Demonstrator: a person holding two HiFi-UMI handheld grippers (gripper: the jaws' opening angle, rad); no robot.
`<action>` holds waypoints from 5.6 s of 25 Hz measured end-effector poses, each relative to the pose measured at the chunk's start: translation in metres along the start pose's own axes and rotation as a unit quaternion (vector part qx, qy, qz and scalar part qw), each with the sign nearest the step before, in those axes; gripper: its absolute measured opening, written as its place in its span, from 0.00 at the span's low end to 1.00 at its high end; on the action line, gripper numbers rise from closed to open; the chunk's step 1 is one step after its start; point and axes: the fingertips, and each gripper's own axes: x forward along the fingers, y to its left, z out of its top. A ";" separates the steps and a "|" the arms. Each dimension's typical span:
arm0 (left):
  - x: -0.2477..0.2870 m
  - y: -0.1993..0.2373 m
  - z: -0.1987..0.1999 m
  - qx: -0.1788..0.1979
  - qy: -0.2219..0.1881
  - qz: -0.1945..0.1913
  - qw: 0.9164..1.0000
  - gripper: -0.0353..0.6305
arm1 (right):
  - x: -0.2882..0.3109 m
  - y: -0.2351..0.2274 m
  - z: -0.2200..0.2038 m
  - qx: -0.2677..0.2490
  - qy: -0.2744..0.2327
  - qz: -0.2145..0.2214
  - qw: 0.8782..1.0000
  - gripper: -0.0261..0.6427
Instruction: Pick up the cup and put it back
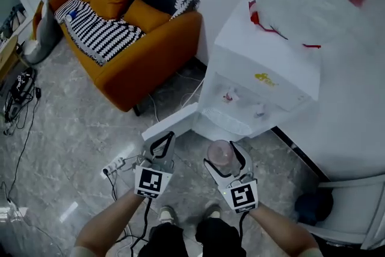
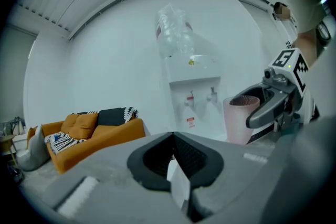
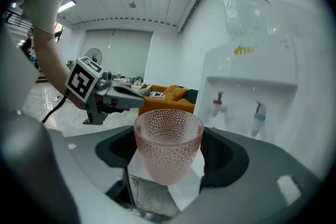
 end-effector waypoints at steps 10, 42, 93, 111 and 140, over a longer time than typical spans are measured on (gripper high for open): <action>-0.075 0.017 0.191 0.005 -0.038 0.001 0.999 0.06 | -0.089 -0.019 0.223 0.039 -0.036 0.008 0.999 0.60; -0.208 -0.035 0.462 0.014 -0.048 -0.029 0.998 0.06 | -0.279 -0.027 0.425 0.031 -0.075 -0.003 0.997 0.60; 0.070 0.015 0.089 -0.101 0.062 -0.054 0.991 0.06 | 0.081 -0.083 0.014 0.136 0.076 -0.064 0.986 0.61; 0.107 0.004 0.024 -0.085 0.083 -0.071 0.990 0.06 | 0.138 -0.113 -0.056 0.084 0.038 -0.115 0.989 0.61; 0.072 0.023 0.039 -0.136 0.098 -0.052 0.984 0.06 | 0.091 -0.100 -0.054 0.151 0.090 -0.100 0.979 0.63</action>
